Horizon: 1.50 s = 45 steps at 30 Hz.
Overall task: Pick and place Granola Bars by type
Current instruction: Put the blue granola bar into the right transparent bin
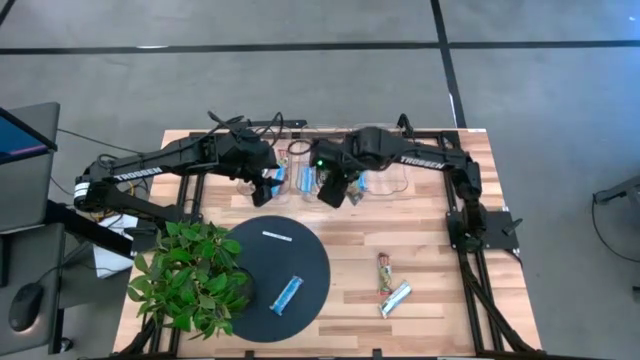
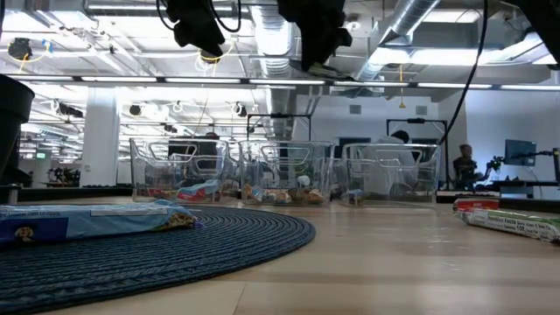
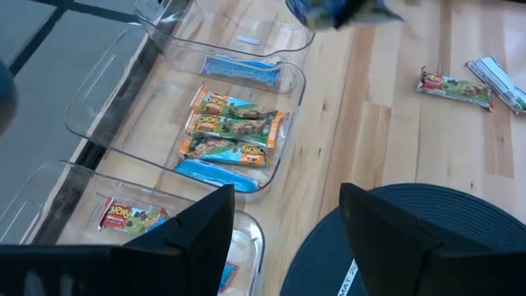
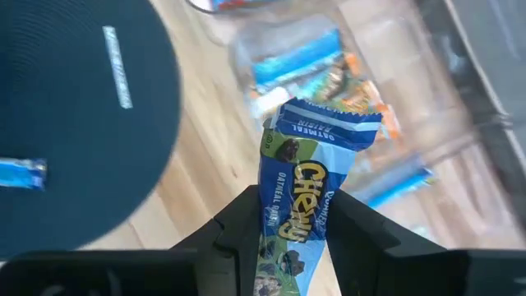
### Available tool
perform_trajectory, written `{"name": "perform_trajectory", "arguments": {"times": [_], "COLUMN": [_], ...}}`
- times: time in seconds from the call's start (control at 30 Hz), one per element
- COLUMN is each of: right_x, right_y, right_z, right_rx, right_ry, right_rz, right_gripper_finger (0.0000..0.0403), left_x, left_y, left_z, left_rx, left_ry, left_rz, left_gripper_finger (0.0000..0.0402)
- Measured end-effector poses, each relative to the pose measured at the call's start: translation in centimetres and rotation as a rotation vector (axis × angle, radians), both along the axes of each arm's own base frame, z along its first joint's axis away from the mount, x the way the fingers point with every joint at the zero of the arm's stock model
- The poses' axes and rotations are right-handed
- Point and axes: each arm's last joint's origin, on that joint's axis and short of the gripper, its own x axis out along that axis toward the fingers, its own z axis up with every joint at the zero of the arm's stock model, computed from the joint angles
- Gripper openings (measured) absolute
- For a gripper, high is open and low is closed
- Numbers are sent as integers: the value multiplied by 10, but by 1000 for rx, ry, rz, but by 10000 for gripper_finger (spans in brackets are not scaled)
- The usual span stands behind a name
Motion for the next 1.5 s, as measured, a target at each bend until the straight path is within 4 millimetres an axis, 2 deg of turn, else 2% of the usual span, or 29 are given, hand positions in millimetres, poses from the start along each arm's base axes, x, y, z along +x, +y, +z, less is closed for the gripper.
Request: {"name": "perform_trajectory", "arguments": {"times": [0.17, 0.5, 0.67, 0.8, 1.0, 1.13, 1.33, 1.5], "right_x": [-15, -47, -65, -72, -76, -79, -84, -84], "right_y": [-25, -89, -125, -147, -157, -162, -165, -165], "right_z": [3, 20, 13, -7, -45, -63, -76, -78], "right_rx": [-54, -84, 8, 84, 143, 211, 258, 259], "right_ry": [83, 72, 78, 86, 175, 187, 216, 216], "right_rz": [-51, -188, -364, -449, -471, -473, -486, -494], "right_gripper_finger": [108, 108, 108, 108, 108, 108, 108, 120], "left_x": [0, 0, 0, 0, 0, 0, 0, 0], "left_y": [0, 1, 1, 1, 1, 2, 2, 2], "left_z": [0, 0, 0, 0, 0, 0, 0, 0], "left_rx": [-9, -13, -21, -27, -28, -31, -37, -38], "left_ry": [-3, -5, -9, -10, -12, -14, -17, -22], "left_rz": [18, 54, 70, 76, 99, 108, 118, 120], "left_gripper_finger": [215, 215, 215, 215, 215, 215, 215, 215]}}
